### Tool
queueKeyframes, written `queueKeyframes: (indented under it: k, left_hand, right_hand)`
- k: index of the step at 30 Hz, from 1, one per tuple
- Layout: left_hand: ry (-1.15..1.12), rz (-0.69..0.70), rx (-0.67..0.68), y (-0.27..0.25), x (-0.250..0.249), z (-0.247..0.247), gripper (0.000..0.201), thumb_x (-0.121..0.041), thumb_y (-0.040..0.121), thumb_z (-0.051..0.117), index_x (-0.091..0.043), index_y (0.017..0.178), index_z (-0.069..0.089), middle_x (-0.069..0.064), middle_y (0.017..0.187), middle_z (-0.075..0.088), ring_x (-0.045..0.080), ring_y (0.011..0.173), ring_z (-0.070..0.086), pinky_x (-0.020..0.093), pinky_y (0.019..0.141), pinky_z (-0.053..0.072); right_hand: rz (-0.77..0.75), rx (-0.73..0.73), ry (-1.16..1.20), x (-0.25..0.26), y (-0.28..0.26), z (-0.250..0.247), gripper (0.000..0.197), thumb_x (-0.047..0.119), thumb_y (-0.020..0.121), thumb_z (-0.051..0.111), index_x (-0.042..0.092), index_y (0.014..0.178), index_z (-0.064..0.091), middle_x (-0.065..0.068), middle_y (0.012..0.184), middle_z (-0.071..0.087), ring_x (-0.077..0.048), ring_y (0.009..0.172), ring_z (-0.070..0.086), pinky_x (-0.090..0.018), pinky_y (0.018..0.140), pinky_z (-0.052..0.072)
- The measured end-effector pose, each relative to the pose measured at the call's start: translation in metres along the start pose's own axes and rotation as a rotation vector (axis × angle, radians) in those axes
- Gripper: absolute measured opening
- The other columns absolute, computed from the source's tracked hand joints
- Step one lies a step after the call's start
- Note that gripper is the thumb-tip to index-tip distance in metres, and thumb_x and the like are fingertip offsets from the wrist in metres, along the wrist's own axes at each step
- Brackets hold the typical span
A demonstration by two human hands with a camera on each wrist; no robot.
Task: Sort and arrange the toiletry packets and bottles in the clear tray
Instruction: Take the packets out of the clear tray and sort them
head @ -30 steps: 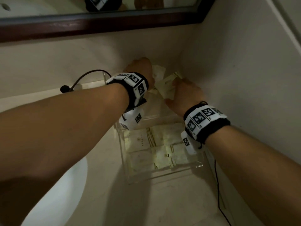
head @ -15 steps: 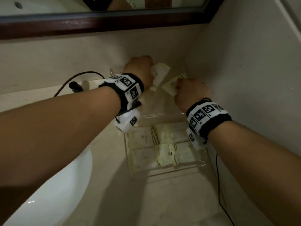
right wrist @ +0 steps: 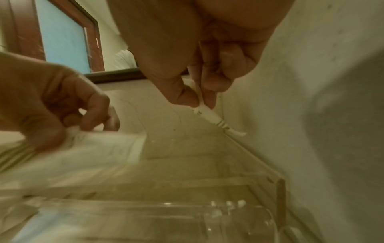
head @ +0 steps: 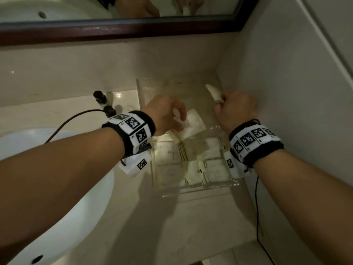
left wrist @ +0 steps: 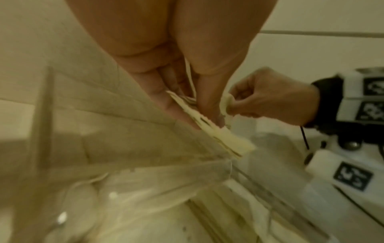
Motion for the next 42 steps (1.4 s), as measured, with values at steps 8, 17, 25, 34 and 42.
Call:
queueKeyframes:
  k: [8,17,25,34,42]
  left_hand:
    - [0.190,0.078,0.219,-0.023,0.016,0.028,0.018,-0.023,0.075,0.085,-0.025,0.087,0.073,-0.012,0.100,0.062,0.006,0.084,0.059,0.025,0.079,0.048]
    - [0.484,0.208,0.201,-0.034,0.019,0.044,0.013,-0.033,0.080,0.079,-0.032,0.092,0.071,-0.014,0.104,0.060,0.009,0.091,0.053,0.024,0.075,0.042]
    - [0.651,0.284,0.210,-0.041,0.022,0.045,0.017,-0.034,0.088,0.069,-0.034,0.105,0.071,-0.014,0.108,0.056,0.012,0.098,0.047,0.030,0.078,0.047]
    - [0.609,0.161,0.139,-0.042,0.033,0.042,0.014,-0.031,0.090,0.069,-0.024,0.101,0.063,-0.007,0.096,0.055,0.016,0.083,0.053,0.028,0.065,0.038]
    - [0.485,0.034,0.051,-0.063,0.045,0.028,0.016,-0.039,0.091,0.062,-0.028,0.102,0.061,-0.012,0.091,0.045,0.021,0.089,0.059,0.035,0.075,0.050]
  right_hand:
    - [-0.147,-0.171,0.171,0.018,-0.044,-0.010,0.017,0.027,0.086,0.057,0.015,0.091,0.068,-0.004,0.075,0.069,-0.027,0.062,0.061,-0.027,0.059,0.044]
    - [-0.326,-0.172,0.281,0.037,-0.086,0.005,0.009,0.022,0.080,0.063,0.015,0.084,0.067,0.002,0.071,0.065,-0.021,0.056,0.058,-0.027,0.052,0.045]
    - [-0.386,-0.094,0.262,0.039,-0.110,0.018,0.012,0.021,0.077,0.063,0.015,0.086,0.067,0.001,0.072,0.066,-0.023,0.057,0.060,-0.032,0.050,0.051]
    - [-0.633,0.392,0.000,0.080,-0.151,0.053,0.033,0.033,0.086,0.052,0.012,0.112,0.053,-0.005,0.085,0.064,-0.030,0.071,0.062,-0.033,0.060,0.046]
    - [-0.668,0.522,-0.103,0.103,-0.156,0.070,0.035,0.037,0.088,0.054,0.016,0.117,0.055,-0.007,0.096,0.061,-0.030,0.085,0.061,-0.031,0.064,0.037]
Point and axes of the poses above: each hand's wrist, its own y-axis towards the middle knuckle, its own z-axis out of the palm, x = y × z, the point moved 6 cm from there along y, towards the middle knuckle
